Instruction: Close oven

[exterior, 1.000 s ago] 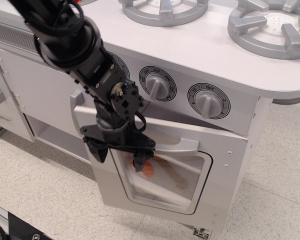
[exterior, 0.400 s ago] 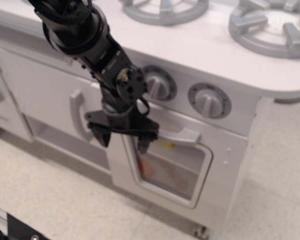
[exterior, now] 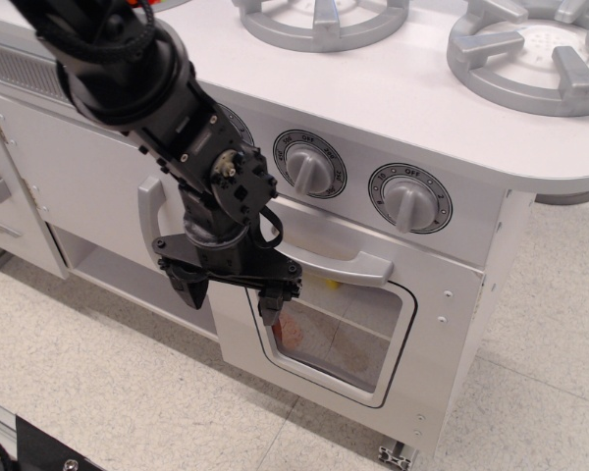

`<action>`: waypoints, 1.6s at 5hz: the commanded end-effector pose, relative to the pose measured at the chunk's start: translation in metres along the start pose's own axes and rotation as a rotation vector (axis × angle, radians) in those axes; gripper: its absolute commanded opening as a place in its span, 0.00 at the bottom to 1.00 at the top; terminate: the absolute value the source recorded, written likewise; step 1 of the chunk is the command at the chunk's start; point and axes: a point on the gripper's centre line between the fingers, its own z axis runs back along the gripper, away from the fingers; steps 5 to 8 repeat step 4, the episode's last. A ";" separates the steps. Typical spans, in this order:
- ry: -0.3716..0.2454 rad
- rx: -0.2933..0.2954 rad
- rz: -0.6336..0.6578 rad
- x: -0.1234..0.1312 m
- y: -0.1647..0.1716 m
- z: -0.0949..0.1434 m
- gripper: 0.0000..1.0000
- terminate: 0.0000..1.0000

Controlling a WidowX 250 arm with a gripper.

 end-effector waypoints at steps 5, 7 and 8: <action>-0.050 -0.020 -0.037 0.007 0.010 0.035 1.00 1.00; -0.050 -0.020 -0.037 0.007 0.010 0.035 1.00 1.00; -0.050 -0.020 -0.037 0.007 0.010 0.035 1.00 1.00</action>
